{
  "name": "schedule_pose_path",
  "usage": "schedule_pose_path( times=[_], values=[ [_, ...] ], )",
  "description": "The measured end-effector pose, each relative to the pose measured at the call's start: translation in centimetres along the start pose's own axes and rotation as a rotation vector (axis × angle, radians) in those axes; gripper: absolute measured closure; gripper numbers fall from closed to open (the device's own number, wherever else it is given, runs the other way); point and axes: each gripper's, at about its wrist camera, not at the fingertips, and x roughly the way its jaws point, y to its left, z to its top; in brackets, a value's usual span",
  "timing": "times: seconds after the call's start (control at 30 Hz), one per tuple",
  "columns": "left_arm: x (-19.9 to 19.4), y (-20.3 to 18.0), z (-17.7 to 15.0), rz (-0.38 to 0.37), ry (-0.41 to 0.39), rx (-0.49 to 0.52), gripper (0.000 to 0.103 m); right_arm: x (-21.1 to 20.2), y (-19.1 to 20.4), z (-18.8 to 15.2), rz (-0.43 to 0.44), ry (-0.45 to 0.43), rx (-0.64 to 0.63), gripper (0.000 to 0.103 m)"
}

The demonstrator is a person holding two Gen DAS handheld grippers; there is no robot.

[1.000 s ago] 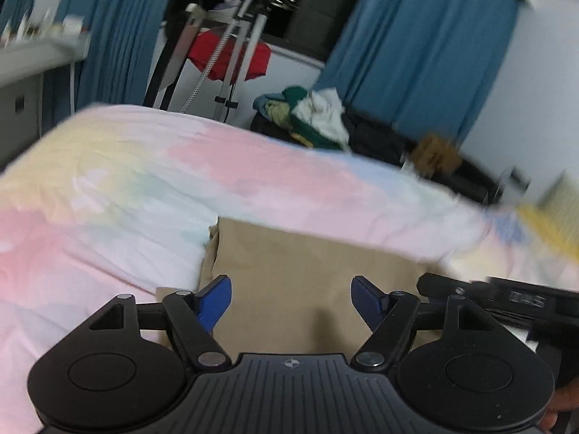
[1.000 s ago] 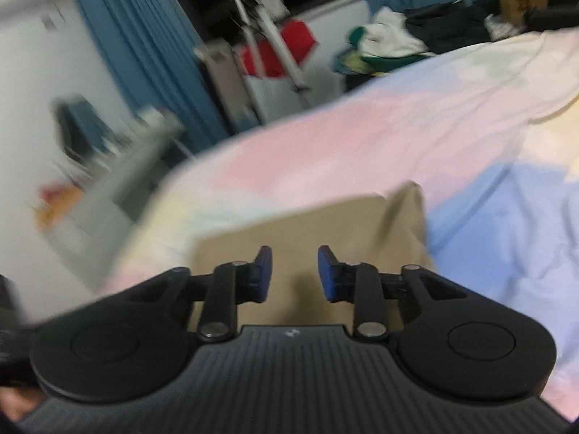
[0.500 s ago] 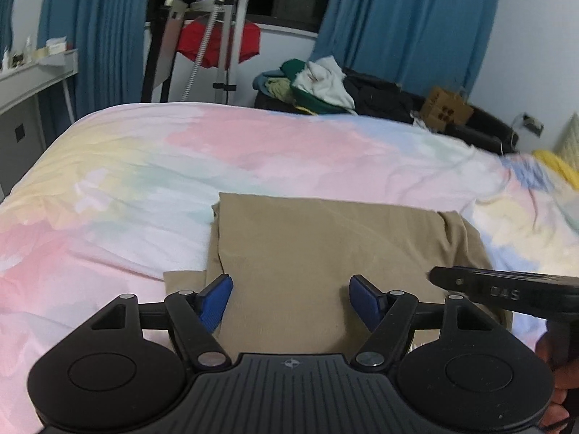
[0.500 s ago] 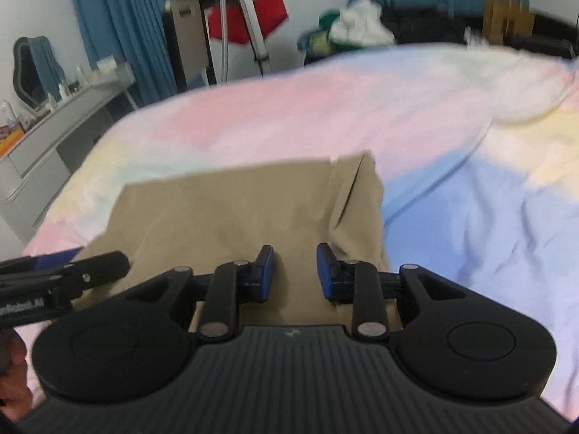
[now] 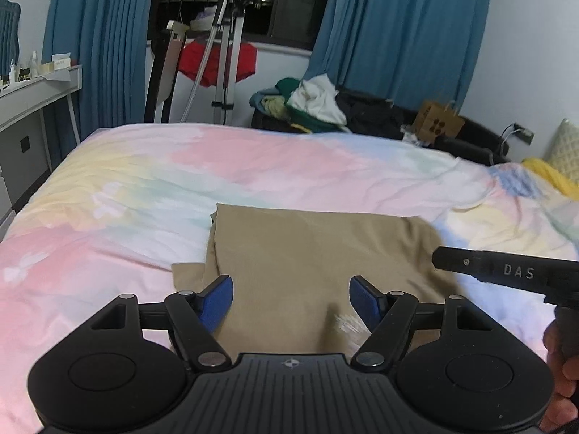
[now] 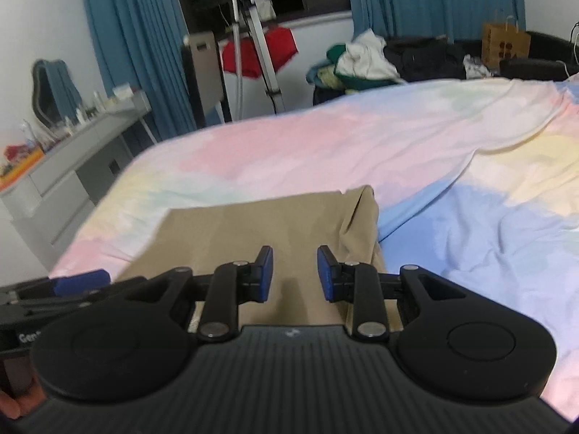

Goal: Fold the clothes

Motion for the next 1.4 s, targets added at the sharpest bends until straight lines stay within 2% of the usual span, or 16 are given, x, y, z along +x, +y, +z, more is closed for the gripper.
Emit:
schedule_pose_path(
  times=[0.13,0.27,0.37,0.43,0.47,0.63,0.7,0.73,0.77,0.83,0.87,0.97,1.1,1.2,1.27,1.4],
  values=[
    [-4.2,0.0,-1.0,-0.076,-0.032,-0.072,0.024,-3.8,0.2,-0.7,0.026,-0.046,0.03,0.073],
    [-5.2,0.3,-1.8,-0.107,-0.035,-0.132,0.021,-6.0,0.1,-1.6,0.027,-0.075,0.039,0.071],
    [-5.4,0.9,-2.2,-0.129,-0.027,-0.193,0.018,-6.3,-0.2,-1.6,0.046,-0.079,0.057,0.06],
    [-4.1,2.3,-2.5,-0.137,0.004,-0.317,0.018,-6.2,-0.7,-1.6,0.073,-0.081,0.099,0.034],
    [-3.3,3.2,-2.8,-0.143,0.025,-0.383,0.018,-6.1,-1.0,-1.6,0.088,-0.083,0.126,0.031],
    [1.3,7.9,-5.2,-0.238,0.15,-0.741,0.02,-4.8,-2.7,-2.0,0.197,-0.023,0.29,0.03],
    [3.1,8.9,-6.0,-0.279,0.168,-0.849,0.022,-3.8,-3.7,-2.4,0.271,0.028,0.394,0.03],
    [3.9,9.2,-6.3,-0.287,0.17,-0.889,0.027,-3.3,-4.0,-2.6,0.306,0.052,0.439,0.03],
    [4.5,9.4,-6.4,-0.269,0.16,-0.907,0.035,-2.7,-4.4,-2.8,0.34,0.076,0.484,0.03],
    [5.3,9.6,-5.7,-0.215,0.122,-0.899,0.044,-1.6,-4.7,-3.4,0.404,0.124,0.557,0.03],
    [5.6,9.7,-5.4,-0.19,0.102,-0.891,0.053,-1.0,-4.7,-3.7,0.433,0.148,0.588,0.03],
    [5.4,9.4,-4.4,-0.197,0.057,-0.863,0.069,0.7,-4.8,-4.6,0.524,0.223,0.686,0.031],
    [4.8,8.8,-3.2,-0.229,0.001,-0.825,0.078,4.1,-4.0,-6.1,0.632,0.342,0.877,0.031],
    [4.4,8.4,-2.3,-0.253,-0.041,-0.797,0.081,7.1,-3.3,-6.9,0.685,0.379,1.041,0.031],
    [4.0,8.1,-1.7,-0.269,-0.069,-0.777,0.082,8.6,-3.8,-7.1,0.655,0.347,1.115,0.031],
    [3.7,8.1,-1.7,-0.291,-0.072,-0.785,0.082,9.4,-6.0,-8.3,0.521,0.288,1.209,0.03]
  ],
)
